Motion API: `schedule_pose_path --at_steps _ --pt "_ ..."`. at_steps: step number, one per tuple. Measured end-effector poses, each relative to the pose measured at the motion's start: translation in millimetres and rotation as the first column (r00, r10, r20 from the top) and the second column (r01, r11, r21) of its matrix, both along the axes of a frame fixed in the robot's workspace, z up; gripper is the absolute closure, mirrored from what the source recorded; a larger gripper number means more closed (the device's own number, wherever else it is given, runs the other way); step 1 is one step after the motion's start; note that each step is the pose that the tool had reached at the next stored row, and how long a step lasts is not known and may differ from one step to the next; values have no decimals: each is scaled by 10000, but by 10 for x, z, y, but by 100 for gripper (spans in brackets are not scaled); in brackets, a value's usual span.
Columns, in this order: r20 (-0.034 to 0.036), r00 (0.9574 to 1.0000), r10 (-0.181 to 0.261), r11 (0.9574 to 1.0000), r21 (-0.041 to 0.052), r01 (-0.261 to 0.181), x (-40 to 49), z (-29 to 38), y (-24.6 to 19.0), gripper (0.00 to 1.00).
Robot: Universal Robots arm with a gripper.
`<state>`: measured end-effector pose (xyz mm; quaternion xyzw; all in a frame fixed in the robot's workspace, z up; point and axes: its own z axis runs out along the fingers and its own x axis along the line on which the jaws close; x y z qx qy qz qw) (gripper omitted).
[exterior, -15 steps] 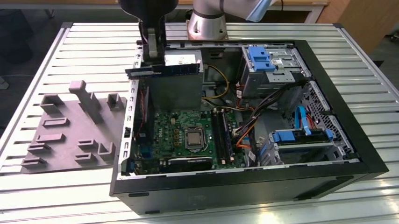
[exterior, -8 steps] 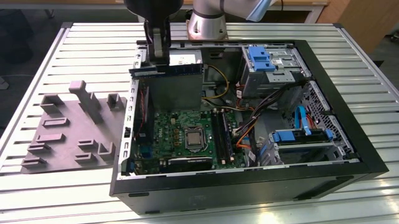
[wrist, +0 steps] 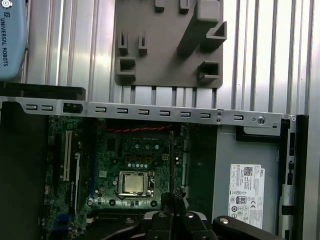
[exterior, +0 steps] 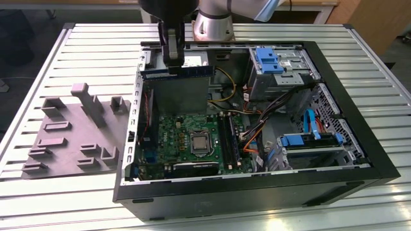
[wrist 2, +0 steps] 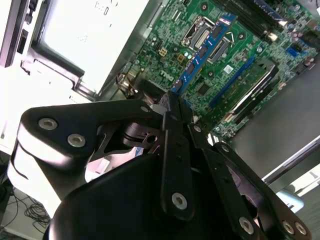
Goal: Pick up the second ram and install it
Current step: 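Pick up the second ram and move it above second insertion slot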
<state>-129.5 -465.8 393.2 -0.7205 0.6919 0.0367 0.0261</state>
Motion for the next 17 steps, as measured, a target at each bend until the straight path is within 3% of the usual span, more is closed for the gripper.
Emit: schedule_pose_path --at_steps 17 --pt "1 10000 -12 10000 0 12 227 -6 0 88"
